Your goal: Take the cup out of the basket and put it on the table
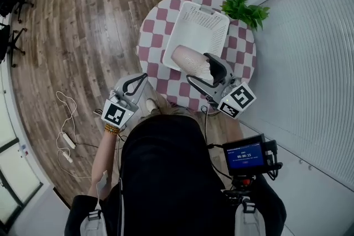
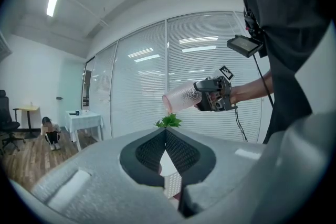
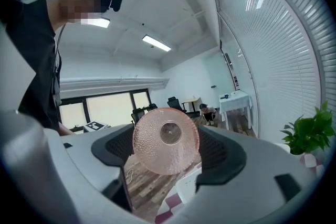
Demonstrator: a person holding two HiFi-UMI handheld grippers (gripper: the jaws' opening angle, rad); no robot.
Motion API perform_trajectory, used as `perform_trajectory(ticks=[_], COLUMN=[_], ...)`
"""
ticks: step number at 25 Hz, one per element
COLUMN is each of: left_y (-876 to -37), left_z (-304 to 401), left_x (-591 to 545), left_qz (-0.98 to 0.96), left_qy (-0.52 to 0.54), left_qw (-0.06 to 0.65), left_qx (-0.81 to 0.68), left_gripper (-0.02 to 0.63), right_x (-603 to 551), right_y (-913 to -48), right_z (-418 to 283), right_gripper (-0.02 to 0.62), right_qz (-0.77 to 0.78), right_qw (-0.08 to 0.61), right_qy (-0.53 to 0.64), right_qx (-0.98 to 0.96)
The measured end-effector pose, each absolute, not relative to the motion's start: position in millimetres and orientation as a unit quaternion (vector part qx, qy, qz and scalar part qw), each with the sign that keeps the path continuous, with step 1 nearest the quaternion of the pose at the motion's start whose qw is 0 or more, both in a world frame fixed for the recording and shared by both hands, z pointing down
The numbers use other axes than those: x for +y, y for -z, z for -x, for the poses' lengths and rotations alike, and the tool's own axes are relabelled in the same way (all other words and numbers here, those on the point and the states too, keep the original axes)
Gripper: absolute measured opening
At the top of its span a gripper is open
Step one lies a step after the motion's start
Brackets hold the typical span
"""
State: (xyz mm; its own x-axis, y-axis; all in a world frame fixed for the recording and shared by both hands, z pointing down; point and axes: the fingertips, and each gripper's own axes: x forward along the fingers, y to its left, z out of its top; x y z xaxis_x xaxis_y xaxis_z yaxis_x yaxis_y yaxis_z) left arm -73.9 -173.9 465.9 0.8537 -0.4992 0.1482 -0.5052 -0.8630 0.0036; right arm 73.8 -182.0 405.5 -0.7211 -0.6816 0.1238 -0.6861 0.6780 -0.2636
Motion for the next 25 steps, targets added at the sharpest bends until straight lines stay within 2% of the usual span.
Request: perform_trajectory(ticks=[14,25], left_y=[-453,-459], left_z=[54,44], left_x=[-165,-155], left_qz=[-0.971,-0.975], left_qy=[-0.083,-0.099], left_qw=[-0.008,-0.007], left_qx=[-0.223,-0.199], left_gripper=[0.002,0.002], right_x=[-163,-152], right_y=[-388,-388], right_z=[-64,-78], right_gripper=[0.380,0.380], right_qz=[-0.353,-0.360], right_qw=[-0.067,-0.096], right_qy=[-0.157,-0.175], right_qx=[-0.920,-0.911])
